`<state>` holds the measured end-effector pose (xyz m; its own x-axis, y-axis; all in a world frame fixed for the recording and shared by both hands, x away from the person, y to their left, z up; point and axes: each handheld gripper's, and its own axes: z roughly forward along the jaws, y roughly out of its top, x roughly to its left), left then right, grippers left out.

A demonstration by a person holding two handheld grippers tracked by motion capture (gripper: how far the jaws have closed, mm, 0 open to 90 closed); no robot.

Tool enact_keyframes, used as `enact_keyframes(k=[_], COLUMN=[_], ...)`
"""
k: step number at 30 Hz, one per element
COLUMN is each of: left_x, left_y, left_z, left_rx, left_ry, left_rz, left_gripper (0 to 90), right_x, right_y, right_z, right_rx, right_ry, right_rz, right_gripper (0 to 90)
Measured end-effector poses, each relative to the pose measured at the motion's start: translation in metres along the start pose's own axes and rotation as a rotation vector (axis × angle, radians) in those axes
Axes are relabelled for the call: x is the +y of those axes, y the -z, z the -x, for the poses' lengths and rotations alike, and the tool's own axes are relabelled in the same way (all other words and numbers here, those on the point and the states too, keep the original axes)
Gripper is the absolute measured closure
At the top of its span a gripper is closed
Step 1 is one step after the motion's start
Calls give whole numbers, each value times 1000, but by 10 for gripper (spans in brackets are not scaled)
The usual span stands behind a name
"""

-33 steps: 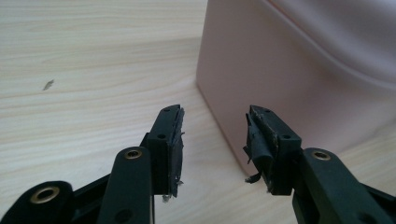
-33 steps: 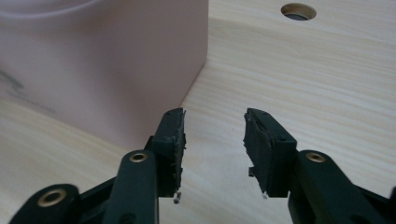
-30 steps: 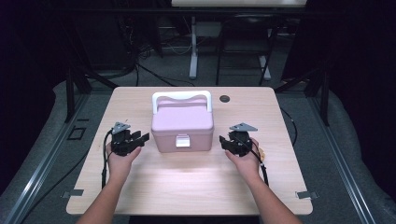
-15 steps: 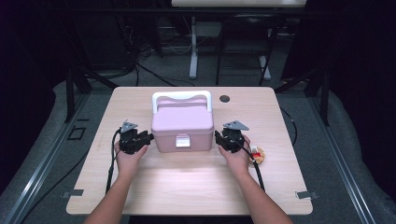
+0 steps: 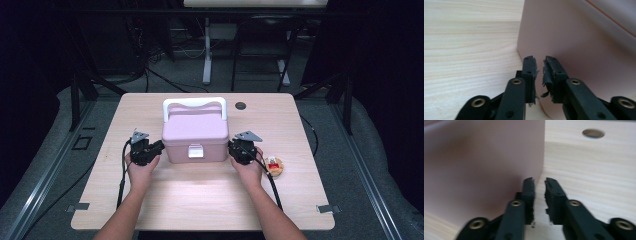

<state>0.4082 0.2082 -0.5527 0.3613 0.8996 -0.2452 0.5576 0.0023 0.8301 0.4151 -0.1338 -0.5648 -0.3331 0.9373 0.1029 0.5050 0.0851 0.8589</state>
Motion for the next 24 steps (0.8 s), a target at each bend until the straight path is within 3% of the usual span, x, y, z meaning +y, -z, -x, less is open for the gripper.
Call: enact_keyframes(k=[6, 11, 24], left_x=[-1, -1, -3], left_y=[0, 1, 5], left_z=[4, 8, 14], left_rx=[-20, -12, 15], left_ry=[-7, -21, -40], left_rz=[0, -4, -15], left_gripper=[886, 898, 900], right_x=[-1, -3, -6], right_y=[1, 3, 9], right_z=[-6, -13, -13], right_rx=[-26, -78, -69], right_ry=[-7, 42, 55], right_rz=[-20, -11, -5], right_gripper=[860, 899, 900])
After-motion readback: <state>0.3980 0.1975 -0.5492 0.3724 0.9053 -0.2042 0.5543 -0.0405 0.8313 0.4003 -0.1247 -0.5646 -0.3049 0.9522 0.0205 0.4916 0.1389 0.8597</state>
